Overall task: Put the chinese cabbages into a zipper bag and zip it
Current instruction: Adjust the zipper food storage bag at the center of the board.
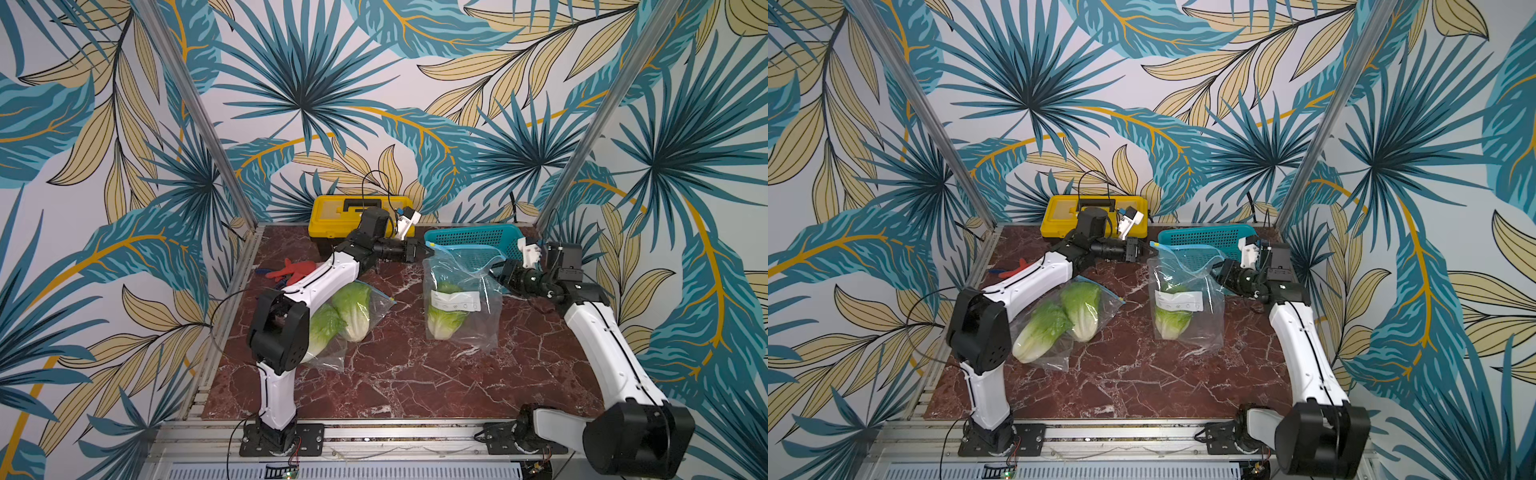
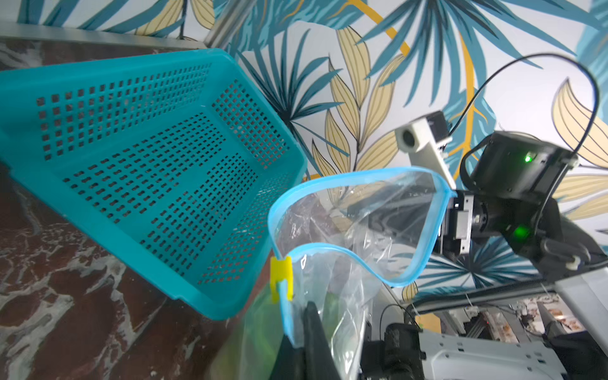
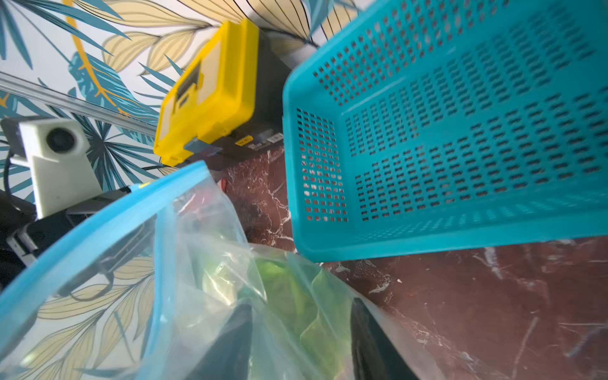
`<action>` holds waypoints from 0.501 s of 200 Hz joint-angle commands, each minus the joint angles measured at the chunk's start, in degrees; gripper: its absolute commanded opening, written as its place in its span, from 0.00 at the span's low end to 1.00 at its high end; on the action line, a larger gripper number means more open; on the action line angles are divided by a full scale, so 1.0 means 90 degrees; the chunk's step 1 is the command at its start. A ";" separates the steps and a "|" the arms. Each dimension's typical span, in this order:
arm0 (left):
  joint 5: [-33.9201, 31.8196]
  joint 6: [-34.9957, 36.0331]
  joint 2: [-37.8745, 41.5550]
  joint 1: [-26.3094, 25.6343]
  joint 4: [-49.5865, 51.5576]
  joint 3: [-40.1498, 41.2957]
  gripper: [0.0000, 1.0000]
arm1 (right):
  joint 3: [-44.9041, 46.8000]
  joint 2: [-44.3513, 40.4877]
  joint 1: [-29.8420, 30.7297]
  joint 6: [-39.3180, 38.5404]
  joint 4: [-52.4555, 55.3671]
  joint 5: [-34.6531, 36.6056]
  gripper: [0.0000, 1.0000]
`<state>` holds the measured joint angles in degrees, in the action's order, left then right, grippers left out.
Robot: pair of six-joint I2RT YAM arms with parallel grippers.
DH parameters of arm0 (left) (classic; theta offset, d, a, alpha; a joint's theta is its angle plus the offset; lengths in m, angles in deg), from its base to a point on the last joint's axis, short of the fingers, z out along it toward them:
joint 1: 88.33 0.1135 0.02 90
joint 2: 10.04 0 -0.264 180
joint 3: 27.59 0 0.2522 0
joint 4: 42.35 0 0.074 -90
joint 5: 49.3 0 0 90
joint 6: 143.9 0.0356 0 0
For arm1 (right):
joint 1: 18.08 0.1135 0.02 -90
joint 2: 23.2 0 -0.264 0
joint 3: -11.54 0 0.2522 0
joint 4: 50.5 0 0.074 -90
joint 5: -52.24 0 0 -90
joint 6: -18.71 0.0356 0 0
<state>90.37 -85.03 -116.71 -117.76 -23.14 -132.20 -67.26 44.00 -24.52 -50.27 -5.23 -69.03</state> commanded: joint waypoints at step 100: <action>-0.0059 0.1737 0.2223 0.0417 0.0775 0.0632 0.00 | -0.0848 -0.1134 0.0432 -0.0814 0.0470 -0.0262 0.61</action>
<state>90.22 -72.31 -100.63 -115.53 -16.56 -127.44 -76.11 35.46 -20.87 -61.55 2.57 -67.00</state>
